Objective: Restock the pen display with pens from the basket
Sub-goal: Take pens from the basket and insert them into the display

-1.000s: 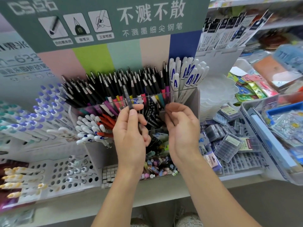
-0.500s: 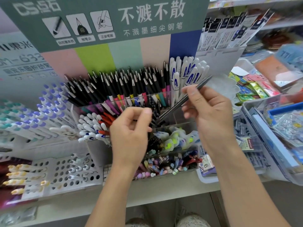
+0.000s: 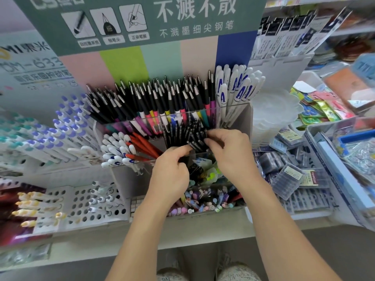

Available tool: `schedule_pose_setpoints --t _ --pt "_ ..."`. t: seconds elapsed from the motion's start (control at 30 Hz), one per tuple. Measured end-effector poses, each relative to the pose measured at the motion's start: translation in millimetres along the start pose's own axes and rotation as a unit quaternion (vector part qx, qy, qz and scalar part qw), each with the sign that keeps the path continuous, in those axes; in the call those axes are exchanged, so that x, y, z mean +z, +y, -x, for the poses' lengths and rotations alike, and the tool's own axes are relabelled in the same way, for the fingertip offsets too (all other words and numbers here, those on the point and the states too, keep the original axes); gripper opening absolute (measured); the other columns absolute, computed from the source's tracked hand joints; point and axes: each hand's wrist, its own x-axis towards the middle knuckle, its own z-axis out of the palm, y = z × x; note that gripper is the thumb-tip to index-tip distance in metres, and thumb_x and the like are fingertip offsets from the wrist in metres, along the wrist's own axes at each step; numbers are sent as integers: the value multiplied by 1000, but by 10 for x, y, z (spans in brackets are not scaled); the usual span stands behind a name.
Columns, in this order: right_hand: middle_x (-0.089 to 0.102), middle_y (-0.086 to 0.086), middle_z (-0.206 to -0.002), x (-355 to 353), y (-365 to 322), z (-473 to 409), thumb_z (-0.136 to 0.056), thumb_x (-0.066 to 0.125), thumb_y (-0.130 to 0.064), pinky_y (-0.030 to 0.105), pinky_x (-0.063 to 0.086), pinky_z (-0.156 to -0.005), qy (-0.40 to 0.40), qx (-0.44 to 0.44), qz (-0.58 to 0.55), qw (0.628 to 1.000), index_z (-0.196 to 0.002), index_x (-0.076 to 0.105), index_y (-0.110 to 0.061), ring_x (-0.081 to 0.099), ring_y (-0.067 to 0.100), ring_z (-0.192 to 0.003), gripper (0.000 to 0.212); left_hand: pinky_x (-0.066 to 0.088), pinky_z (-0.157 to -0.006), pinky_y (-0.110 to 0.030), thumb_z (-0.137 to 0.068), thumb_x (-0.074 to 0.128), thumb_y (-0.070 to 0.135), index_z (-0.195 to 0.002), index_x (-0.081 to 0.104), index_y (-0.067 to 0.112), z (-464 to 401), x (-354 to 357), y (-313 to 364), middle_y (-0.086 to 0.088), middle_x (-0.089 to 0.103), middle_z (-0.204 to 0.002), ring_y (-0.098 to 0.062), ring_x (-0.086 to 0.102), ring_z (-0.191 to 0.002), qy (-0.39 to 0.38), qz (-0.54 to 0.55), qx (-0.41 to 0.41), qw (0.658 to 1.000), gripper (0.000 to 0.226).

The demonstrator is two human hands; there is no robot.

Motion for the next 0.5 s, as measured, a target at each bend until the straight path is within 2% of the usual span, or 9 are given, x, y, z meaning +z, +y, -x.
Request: schedule_pose_setpoints --t 0.1,0.17,0.23,0.33,0.37,0.43,0.5 --pt "75 9 -99 20 -50 -55 -102 53 -17 44 56 -86 -69 1 64 996 -109 75 -13 68 29 -94 24 47 -104 -41 -89 39 -6 -144 51 25 -5 47 -64 7 54 -132 -25 55 -120 -14 -50 14 999 64" --pt "74 7 -98 -3 -85 -59 -100 44 -12 45 55 -87 -110 6 61 992 -111 71 -13 66 27 -93 30 47 -106 -45 -91 40 -1 -151 41 30 38 78 -64 7 51 -144 -24 53 -126 -2 -34 11 999 68" --pt "74 -1 -106 -101 -98 -46 -94 46 -8 37 54 -92 -161 12 9 987 -120 68 -19 66 16 -99 36 40 -112 -37 -92 40 1 -153 35 33 95 104 -35 8 46 -149 -17 47 -134 12 -47 15 999 70" --pt "68 -14 -119 -247 -57 -15 -85 63 -2 18 50 -93 -223 -14 -5 975 -138 59 -26 62 -4 -100 58 35 -108 -27 -94 40 2 -156 29 34 135 124 -9 9 40 -153 -17 45 -135 13 -49 -7 999 70" --pt "67 -13 -120 -243 -20 -20 -83 69 -2 16 51 -93 -203 -13 -8 979 -140 57 -24 63 -4 -99 63 39 -107 -29 -95 40 3 -156 28 35 142 124 0 9 40 -152 -20 50 -130 13 -38 -16 999 69" --pt "70 -10 -112 -178 14 -29 -82 78 -3 16 54 -91 -117 9 -45 992 -133 65 -19 66 -2 -94 54 50 -101 -42 -95 39 4 -155 30 34 148 108 20 7 45 -147 -22 60 -116 14 -3 -34 999 67" --pt "74 -8 -102 -85 0 -42 -82 81 -7 15 56 -86 -37 29 -97 994 -117 74 -15 69 -3 -88 36 55 -88 -40 -97 39 4 -154 33 32 152 76 52 6 49 -144 -8 65 -89 25 37 -57 997 64"
